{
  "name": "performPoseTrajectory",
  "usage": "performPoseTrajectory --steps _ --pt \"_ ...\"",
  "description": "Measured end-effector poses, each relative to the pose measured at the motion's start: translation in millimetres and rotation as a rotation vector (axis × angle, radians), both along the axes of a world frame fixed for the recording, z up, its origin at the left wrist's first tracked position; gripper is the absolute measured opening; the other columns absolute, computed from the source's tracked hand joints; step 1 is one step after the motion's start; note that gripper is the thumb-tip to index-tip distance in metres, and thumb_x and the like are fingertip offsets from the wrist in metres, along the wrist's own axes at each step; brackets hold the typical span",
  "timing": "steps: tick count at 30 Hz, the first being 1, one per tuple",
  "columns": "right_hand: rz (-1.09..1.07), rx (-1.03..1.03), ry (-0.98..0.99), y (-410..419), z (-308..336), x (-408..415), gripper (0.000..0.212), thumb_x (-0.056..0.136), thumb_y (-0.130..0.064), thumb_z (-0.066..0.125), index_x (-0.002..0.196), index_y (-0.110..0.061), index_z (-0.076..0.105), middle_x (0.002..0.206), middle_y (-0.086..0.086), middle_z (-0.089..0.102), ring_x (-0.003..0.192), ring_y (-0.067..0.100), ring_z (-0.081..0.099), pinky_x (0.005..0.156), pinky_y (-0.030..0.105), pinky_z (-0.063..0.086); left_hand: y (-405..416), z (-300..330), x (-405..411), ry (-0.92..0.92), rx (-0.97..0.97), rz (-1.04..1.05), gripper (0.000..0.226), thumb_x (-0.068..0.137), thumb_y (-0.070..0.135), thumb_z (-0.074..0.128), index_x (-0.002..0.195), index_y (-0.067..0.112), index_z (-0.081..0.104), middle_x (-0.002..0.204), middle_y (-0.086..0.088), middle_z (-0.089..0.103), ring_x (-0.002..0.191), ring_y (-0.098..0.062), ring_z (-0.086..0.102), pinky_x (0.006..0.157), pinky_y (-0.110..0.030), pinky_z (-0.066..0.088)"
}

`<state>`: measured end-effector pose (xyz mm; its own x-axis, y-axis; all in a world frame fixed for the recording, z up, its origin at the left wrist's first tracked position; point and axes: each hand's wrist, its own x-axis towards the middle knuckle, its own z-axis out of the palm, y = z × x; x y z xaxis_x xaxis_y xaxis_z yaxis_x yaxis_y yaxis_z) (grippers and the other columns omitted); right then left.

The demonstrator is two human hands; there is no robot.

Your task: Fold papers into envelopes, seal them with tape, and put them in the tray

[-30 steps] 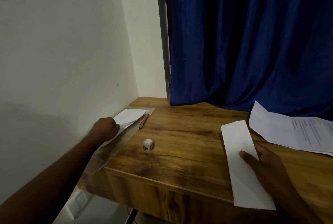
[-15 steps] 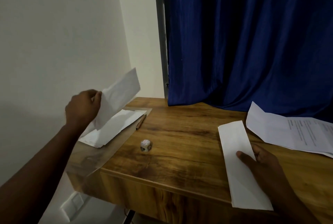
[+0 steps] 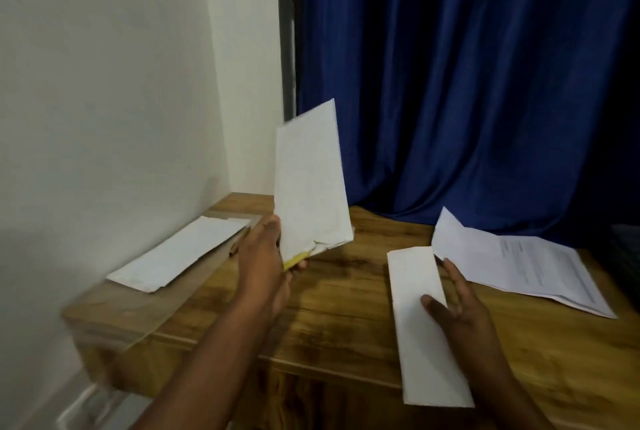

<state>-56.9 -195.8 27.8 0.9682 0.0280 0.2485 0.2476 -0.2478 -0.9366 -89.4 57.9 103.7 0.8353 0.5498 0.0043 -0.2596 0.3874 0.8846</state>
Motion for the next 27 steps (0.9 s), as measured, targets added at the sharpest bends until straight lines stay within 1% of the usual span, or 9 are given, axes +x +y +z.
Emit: performPoseTrajectory --steps 2,6,9,13,16,19,23,25,27 --pt "0.043 0.033 -0.001 -3 -2 -1 0.052 0.096 -0.024 0.063 0.144 -0.037 0.047 0.138 -0.021 0.042 0.122 0.011 0.047 0.090 0.029 0.047 -32 -17 2 0.076 -0.175 -0.111 0.018 0.107 0.023 0.047 0.104 0.013 0.061 0.078 -0.003 0.077 0.061 -0.021 0.069 0.047 -0.030 0.053" --pt "0.074 0.051 0.021 -5 -6 -1 0.029 0.098 -0.018 0.059 0.117 -0.038 0.070 0.124 -0.029 0.057 0.118 -0.004 0.050 0.086 0.011 0.038 -60 -51 10 0.185 -0.387 -0.275 0.023 0.104 0.010 0.050 0.122 -0.004 0.056 0.109 -0.017 0.070 0.087 -0.029 0.068 0.047 -0.033 0.058" --pt "0.016 0.100 0.123 -2 -6 -3 0.021 0.098 -0.023 0.061 0.096 -0.032 0.079 0.106 -0.024 0.069 0.102 0.006 0.060 0.079 0.021 0.047 -63 -63 12 0.289 -0.347 -0.430 0.025 0.101 0.004 0.052 0.122 -0.008 0.054 0.105 -0.024 0.071 0.085 -0.035 0.071 0.050 -0.036 0.059" --pt "-0.003 0.195 0.239 4 5 -8 0.027 0.090 -0.035 0.070 0.070 -0.018 0.073 0.069 0.000 0.073 0.070 0.019 0.069 0.065 0.029 0.048 -50 -61 9 0.387 -0.034 -0.690 0.018 0.103 0.009 0.052 0.113 -0.003 0.061 0.101 -0.020 0.074 0.087 -0.032 0.076 0.058 -0.036 0.060" --pt "0.056 0.176 0.169 5 6 -8 0.030 0.091 -0.033 0.069 0.064 -0.019 0.072 0.070 0.001 0.075 0.061 0.010 0.069 0.054 0.018 0.049 -39 -57 3 0.433 0.252 -0.781 0.023 0.100 0.017 0.060 0.116 0.000 0.063 0.106 -0.019 0.074 0.085 -0.031 0.074 0.059 -0.038 0.060" --pt "0.037 0.149 0.172 3 4 -4 0.030 0.093 -0.031 0.067 0.071 -0.011 0.072 0.074 0.004 0.076 0.064 0.017 0.070 0.053 0.017 0.050 -30 -45 -3 0.509 0.641 -0.819 0.028 0.098 0.030 0.064 0.110 0.005 0.068 0.099 -0.013 0.077 0.079 -0.027 0.073 0.057 -0.034 0.057" --pt "0.077 0.221 0.222 -2 1 -1 0.031 0.097 -0.034 0.060 0.081 -0.010 0.072 0.081 0.006 0.077 0.070 0.019 0.072 0.064 0.027 0.055 -16 -38 14 0.133 1.132 -0.495 0.022 0.084 0.044 0.076 0.099 0.028 0.073 0.095 0.008 0.076 0.081 -0.014 0.070 0.074 -0.041 0.060" --pt "0.083 0.228 0.237 -3 1 0 0.030 0.099 -0.034 0.058 0.081 -0.013 0.072 0.081 0.006 0.076 0.069 0.018 0.072 0.064 0.029 0.055 -17 -39 24 -0.023 1.274 -0.412 0.049 0.073 0.051 0.085 0.116 0.044 0.063 0.116 0.027 0.065 0.102 -0.001 0.062 0.085 -0.032 0.057" --pt "0.076 0.236 0.240 -3 3 0 0.031 0.100 -0.029 0.056 0.078 -0.012 0.071 0.079 0.008 0.076 0.065 0.018 0.071 0.061 0.027 0.054 -25 -39 30 -0.120 1.410 -0.490 0.088 0.061 0.062 0.089 0.134 0.056 0.040 0.136 0.043 0.039 0.129 0.011 0.040 0.104 -0.020 0.040"
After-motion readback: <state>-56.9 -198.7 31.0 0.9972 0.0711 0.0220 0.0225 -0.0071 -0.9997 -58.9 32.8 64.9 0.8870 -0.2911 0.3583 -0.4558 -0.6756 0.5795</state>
